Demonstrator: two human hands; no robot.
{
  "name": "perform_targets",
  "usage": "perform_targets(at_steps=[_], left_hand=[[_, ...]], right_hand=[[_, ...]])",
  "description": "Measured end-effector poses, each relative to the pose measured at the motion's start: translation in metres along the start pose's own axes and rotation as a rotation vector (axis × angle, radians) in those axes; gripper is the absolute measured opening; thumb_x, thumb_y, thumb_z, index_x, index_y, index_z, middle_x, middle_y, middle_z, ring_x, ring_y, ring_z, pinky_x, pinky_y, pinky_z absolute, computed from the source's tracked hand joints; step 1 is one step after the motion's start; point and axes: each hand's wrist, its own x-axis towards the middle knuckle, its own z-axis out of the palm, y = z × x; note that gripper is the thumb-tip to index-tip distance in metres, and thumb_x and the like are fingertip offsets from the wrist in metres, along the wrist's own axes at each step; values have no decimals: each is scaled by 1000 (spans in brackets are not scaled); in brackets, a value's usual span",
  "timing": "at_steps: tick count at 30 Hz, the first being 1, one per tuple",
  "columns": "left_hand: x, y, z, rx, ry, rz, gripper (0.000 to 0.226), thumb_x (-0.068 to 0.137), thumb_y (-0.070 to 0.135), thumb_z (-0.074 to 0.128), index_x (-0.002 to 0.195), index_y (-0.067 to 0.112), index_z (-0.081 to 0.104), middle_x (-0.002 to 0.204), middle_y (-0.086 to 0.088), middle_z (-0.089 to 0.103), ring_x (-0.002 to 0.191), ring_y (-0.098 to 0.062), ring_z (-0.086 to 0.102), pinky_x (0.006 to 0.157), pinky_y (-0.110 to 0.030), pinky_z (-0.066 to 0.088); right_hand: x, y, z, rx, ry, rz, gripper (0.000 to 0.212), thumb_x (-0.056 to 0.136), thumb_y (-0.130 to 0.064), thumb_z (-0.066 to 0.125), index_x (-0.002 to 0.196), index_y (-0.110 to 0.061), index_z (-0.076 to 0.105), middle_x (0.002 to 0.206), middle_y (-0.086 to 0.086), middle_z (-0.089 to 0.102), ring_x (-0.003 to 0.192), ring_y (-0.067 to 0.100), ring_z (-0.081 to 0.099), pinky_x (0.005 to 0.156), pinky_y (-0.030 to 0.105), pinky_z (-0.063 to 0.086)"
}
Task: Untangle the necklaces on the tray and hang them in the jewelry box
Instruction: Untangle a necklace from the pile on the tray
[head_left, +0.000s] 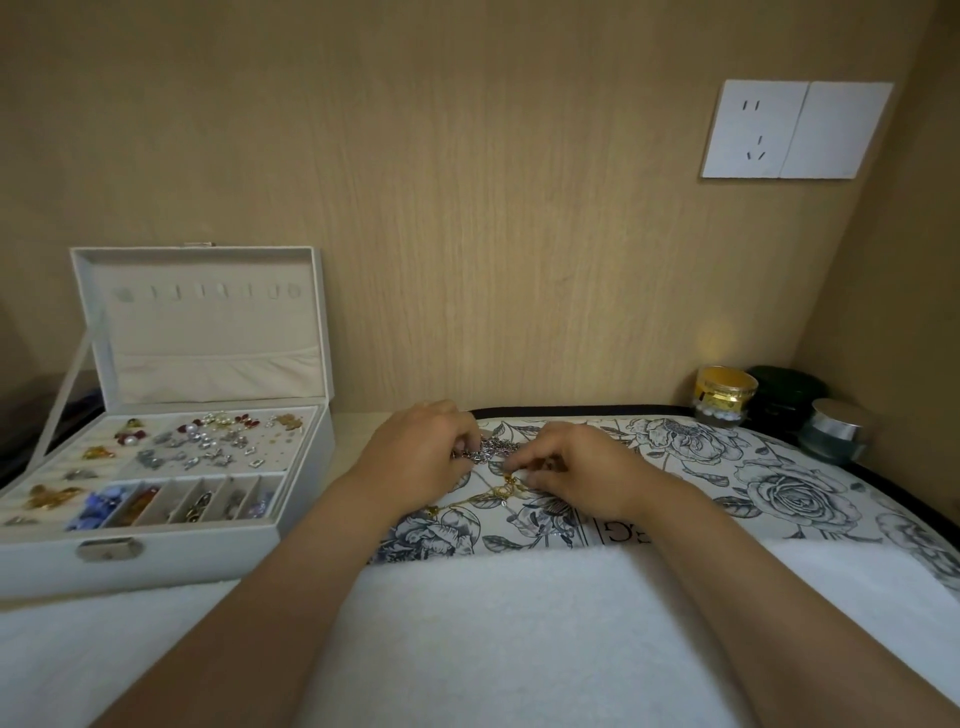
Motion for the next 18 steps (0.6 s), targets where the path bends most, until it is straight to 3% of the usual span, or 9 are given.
perform_targets(at_steps=[3, 6, 9, 12, 16, 18], left_hand=[[-6, 5, -6, -106, -153, -54, 7, 85, 36, 71, 84, 32, 66, 81, 14, 64, 78, -7, 61, 68, -26, 49], [-12, 10, -8, -104, -254, -79, 14, 81, 43, 75, 85, 31, 69, 80, 15, 67, 74, 0, 61, 68, -25, 50], [-17, 9, -8, -73, -255, -66, 6, 87, 30, 71, 83, 31, 67, 81, 14, 66, 76, -2, 61, 66, -23, 46], [-24, 9, -8, -22, -238, -57, 15, 92, 21, 61, 79, 28, 59, 81, 13, 58, 79, -8, 56, 69, -26, 44], [-37, 7, -6, 39, -222, -56, 18, 95, 11, 47, 82, 21, 53, 91, 4, 56, 89, -14, 50, 76, -29, 42], [-41, 1, -6, 16, -201, -76, 18, 97, 14, 47, 83, 24, 53, 91, 5, 57, 91, -15, 50, 81, -31, 44]], right_hand=[[2, -2, 2, -90, -8, -14, 23, 94, -32, 67, 114, -42, 72, 102, -12, 56, 93, 3, 56, 87, 24, 46], [1, -5, 0, -187, 30, -6, 17, 91, -36, 69, 108, -39, 73, 103, -14, 62, 94, 5, 58, 84, 29, 49], [-1, -2, -5, -250, 52, 6, 7, 88, -35, 70, 95, -35, 73, 100, -15, 66, 91, 6, 60, 83, 34, 53], [-5, 2, -6, -276, 56, 36, 4, 90, -34, 67, 92, -32, 71, 98, -16, 66, 91, 7, 61, 82, 34, 53], [-11, 3, -5, -21, 152, 132, 9, 89, -29, 60, 82, -28, 65, 80, -13, 70, 78, 6, 64, 74, 30, 52], [-12, 1, -4, 136, 181, 192, 11, 88, -30, 56, 80, -26, 62, 78, -8, 72, 80, 12, 67, 79, 35, 54]])
